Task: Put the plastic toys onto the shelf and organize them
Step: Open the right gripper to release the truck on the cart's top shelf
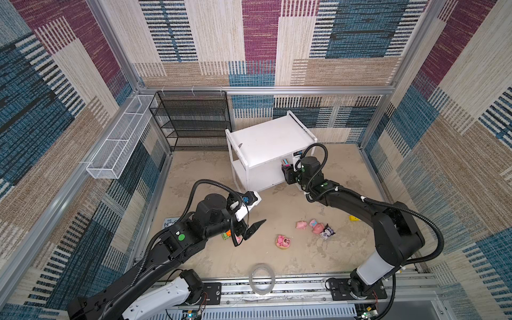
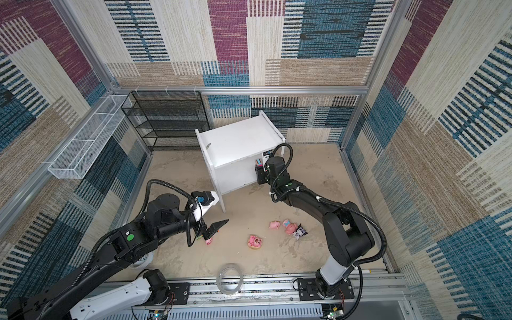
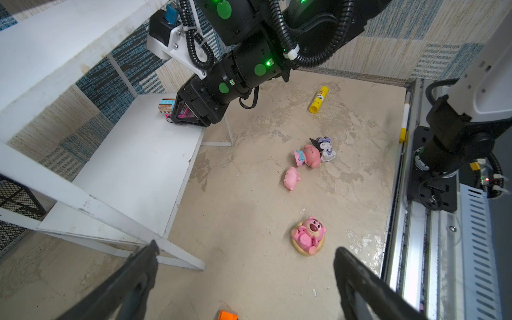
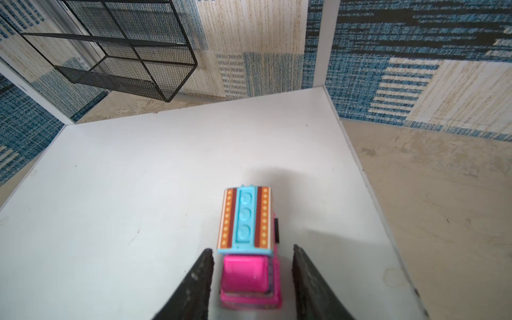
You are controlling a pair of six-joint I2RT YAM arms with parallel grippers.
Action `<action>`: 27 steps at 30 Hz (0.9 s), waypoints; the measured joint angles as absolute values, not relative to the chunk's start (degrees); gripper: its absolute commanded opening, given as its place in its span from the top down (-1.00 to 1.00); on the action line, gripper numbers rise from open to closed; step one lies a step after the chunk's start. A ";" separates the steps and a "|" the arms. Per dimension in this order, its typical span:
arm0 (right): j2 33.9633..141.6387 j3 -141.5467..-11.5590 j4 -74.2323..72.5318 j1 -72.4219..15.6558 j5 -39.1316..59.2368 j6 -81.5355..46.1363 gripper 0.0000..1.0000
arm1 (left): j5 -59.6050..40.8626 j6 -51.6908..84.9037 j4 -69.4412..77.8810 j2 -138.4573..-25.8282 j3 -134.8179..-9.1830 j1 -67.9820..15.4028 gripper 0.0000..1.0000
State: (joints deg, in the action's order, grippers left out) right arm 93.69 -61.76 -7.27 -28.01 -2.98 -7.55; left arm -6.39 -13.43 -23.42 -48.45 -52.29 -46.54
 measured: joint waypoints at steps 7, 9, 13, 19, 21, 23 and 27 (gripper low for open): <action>92.12 -60.38 -7.25 -28.01 -2.52 -7.42 -0.07 | -6.42 -13.43 -23.40 -48.75 -52.29 -46.54 -0.99; 91.50 -59.66 -7.25 -28.01 -2.33 -7.42 -0.08 | -6.42 -13.43 -23.40 -48.88 -52.29 -46.57 -0.98; 90.30 -58.37 -7.40 -28.01 -1.80 -7.44 -0.10 | -6.46 -13.43 -23.38 -49.41 -52.29 -46.57 -0.98; 87.18 -54.87 -7.86 -28.01 -1.06 -7.64 -0.17 | -6.46 -13.41 -23.35 -50.19 -52.53 -46.50 -0.99; 85.91 -53.71 -7.90 -28.01 -0.56 -7.64 -0.22 | -6.46 -13.41 -23.38 -50.37 -52.64 -46.50 -0.98; 84.58 -52.49 -7.92 -28.01 -0.45 -7.62 -0.25 | -6.50 -13.41 -23.35 -50.63 -52.73 -46.50 -0.98; 81.67 -49.91 -8.08 -28.01 0.38 -7.16 -0.32 | -6.52 -13.26 -23.42 -51.22 -52.88 -46.48 -0.98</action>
State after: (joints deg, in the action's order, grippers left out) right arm 81.67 -49.91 -8.08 -28.01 0.38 -7.16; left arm -6.52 -13.26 -23.42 -51.22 -52.88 -46.48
